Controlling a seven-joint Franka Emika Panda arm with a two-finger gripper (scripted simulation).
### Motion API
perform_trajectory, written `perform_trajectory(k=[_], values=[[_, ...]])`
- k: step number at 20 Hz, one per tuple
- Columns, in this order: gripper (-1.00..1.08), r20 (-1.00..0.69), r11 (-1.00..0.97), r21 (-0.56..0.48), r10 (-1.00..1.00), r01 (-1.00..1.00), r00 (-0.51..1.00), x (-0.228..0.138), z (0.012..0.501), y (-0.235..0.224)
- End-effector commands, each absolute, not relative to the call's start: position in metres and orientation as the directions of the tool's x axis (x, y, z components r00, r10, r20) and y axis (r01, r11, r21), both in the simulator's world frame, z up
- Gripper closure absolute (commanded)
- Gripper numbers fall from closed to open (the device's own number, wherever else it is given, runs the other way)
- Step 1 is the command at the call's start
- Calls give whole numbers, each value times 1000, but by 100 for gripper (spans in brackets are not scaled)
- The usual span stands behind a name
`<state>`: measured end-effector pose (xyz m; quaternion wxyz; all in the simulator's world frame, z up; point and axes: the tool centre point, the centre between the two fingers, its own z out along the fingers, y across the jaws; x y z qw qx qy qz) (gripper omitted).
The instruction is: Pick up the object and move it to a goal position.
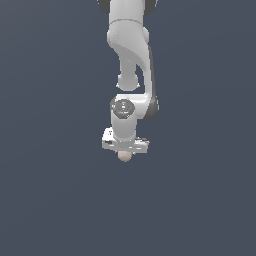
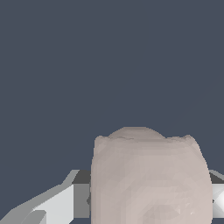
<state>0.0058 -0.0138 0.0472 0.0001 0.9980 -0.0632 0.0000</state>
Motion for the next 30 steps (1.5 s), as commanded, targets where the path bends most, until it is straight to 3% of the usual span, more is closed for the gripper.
perform_trajectory(k=[1, 9, 22, 30], values=[[108, 1, -992, 0, -126, -126, 992, 7, 56, -11], [108, 1, -992, 0, -126, -126, 992, 9, 113, 8], [108, 1, -992, 1, -126, -126, 992, 17, 251, 54], [108, 0, -992, 0, -126, -126, 992, 22, 298, 70]])
